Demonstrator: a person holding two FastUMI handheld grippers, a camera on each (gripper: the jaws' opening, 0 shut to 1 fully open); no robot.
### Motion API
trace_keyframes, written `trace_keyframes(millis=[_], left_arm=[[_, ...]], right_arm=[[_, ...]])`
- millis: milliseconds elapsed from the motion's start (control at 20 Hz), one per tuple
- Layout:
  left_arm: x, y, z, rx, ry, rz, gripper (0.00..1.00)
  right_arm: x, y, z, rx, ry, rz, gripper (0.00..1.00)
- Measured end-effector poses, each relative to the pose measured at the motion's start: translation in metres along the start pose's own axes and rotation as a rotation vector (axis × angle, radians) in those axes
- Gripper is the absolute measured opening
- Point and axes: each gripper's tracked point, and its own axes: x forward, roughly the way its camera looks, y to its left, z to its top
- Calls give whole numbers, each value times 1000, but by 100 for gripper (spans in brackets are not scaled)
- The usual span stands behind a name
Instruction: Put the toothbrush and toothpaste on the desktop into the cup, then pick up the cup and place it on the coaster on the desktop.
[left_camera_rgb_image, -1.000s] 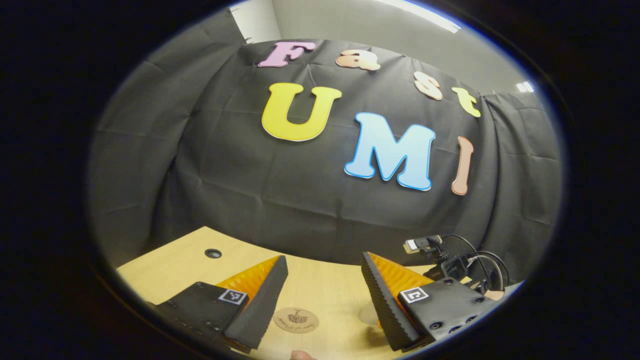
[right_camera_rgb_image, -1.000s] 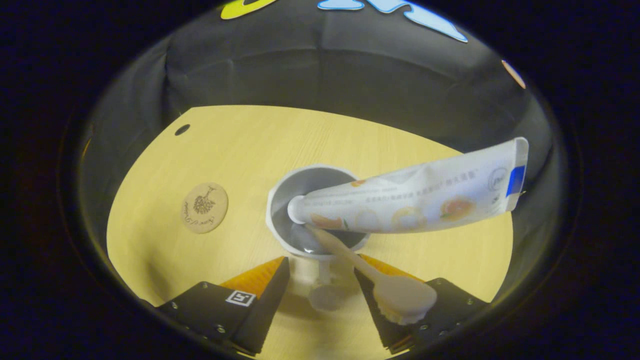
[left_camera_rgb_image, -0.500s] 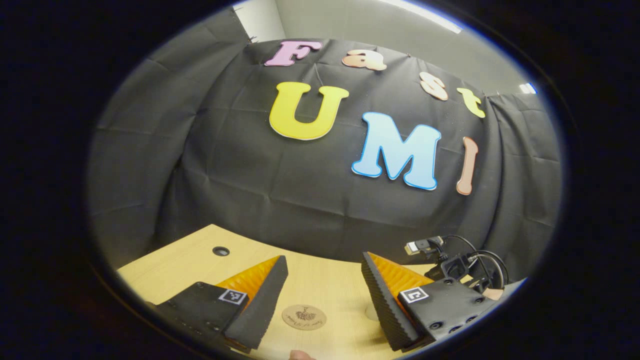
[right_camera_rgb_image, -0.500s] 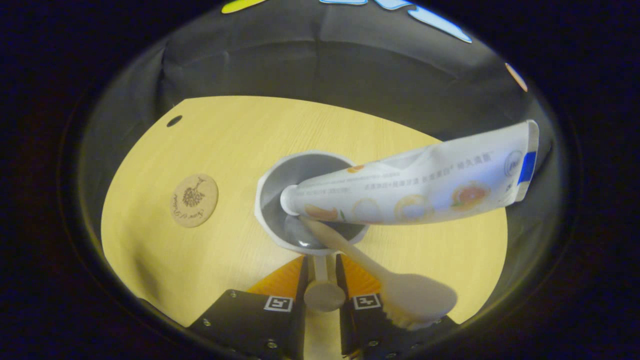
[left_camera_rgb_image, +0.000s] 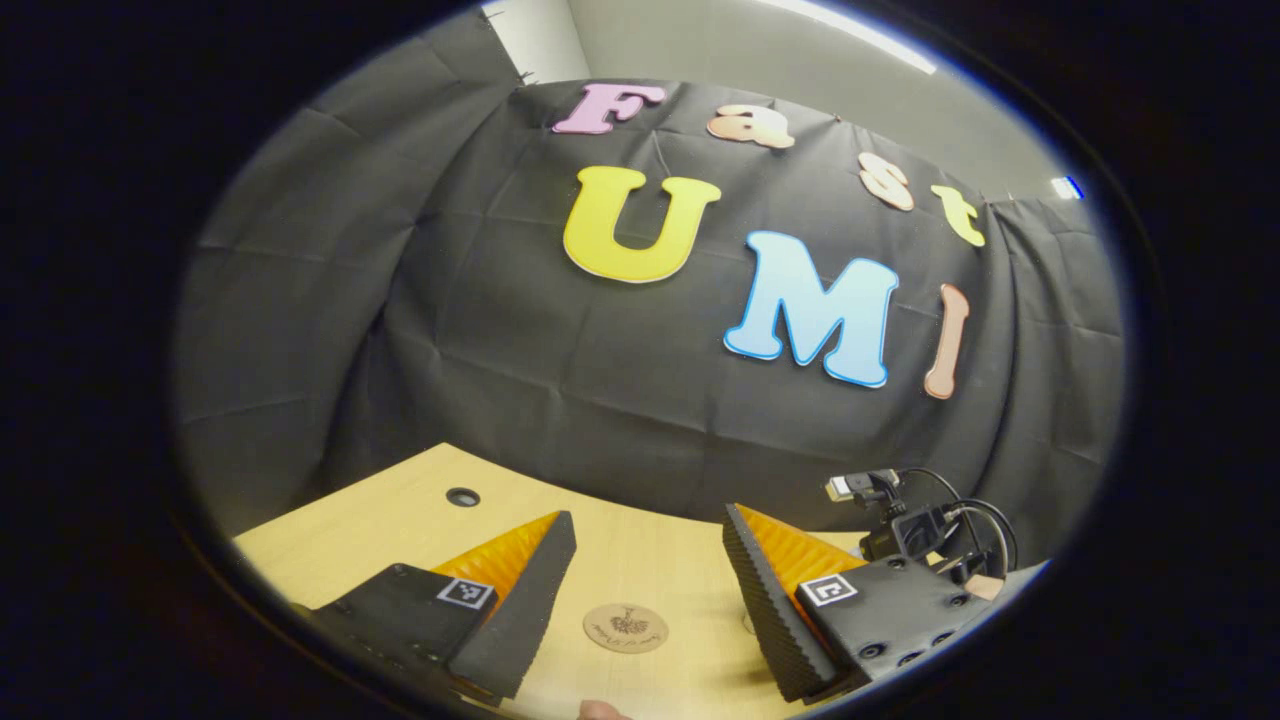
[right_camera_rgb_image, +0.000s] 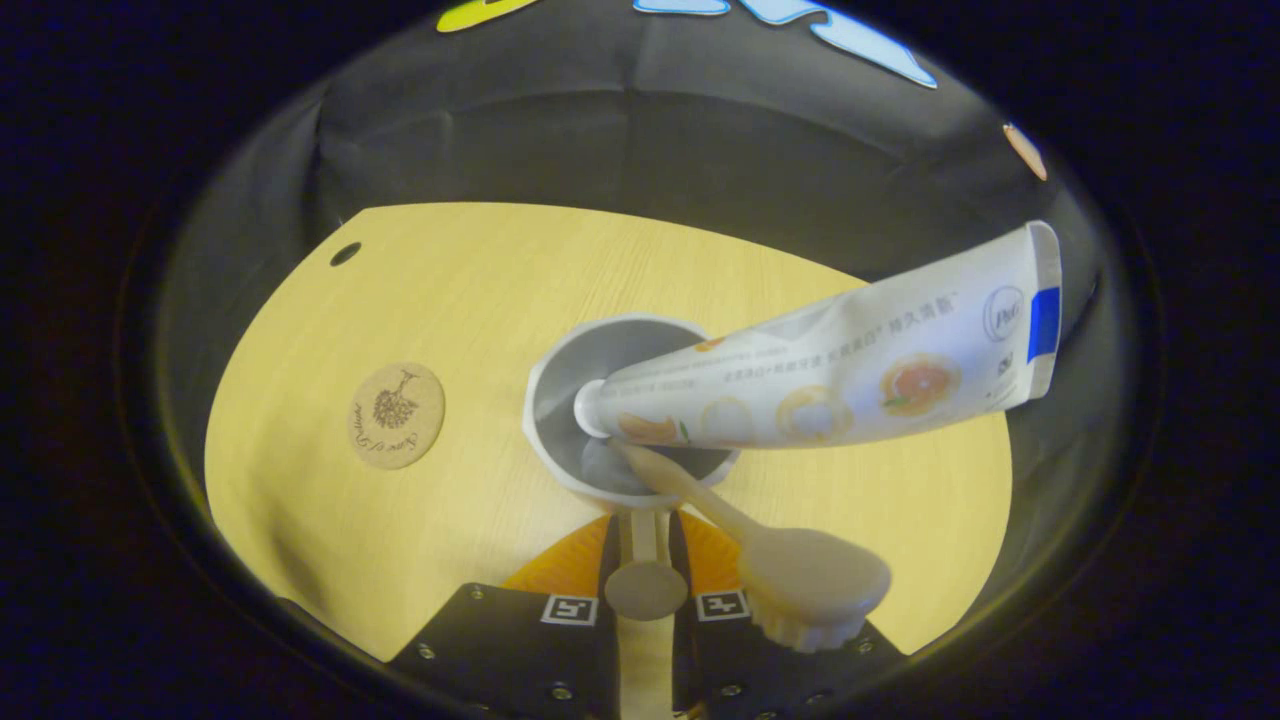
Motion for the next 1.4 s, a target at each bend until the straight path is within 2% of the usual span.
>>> trace_keyframes(millis=[200, 250, 600, 850, 1050, 1100, 1250, 1300, 1400], left_arm=[[-11, 18, 7, -3, -12, 21, 95], [-15, 24, 10, 0, -15, 30, 95], [-48, 64, 30, 8, -44, 69, 95], [-62, 91, 39, 15, -53, 71, 95], [-65, 101, 35, 16, -35, 65, 95], [-65, 103, 34, 17, -31, 64, 95], [-65, 107, 33, 15, -24, 62, 95], [-64, 107, 33, 14, -23, 61, 95], [-62, 107, 33, 12, -20, 58, 95]], right_arm=[[-8, 26, 12, 10, -21, 40, 17], [-11, 33, 16, 4, -31, 49, 21], [-19, 111, 37, -64, -64, 130, 21], [-13, 154, 39, -66, -34, 183, 21], [-18, 152, 38, -66, -29, 182, 21], [-18, 151, 39, -67, -28, 180, 16], [-19, 152, 40, -57, -29, 174, 24], [-19, 152, 39, -56, -26, 174, 21], [-20, 152, 39, -48, -19, 172, 21]])
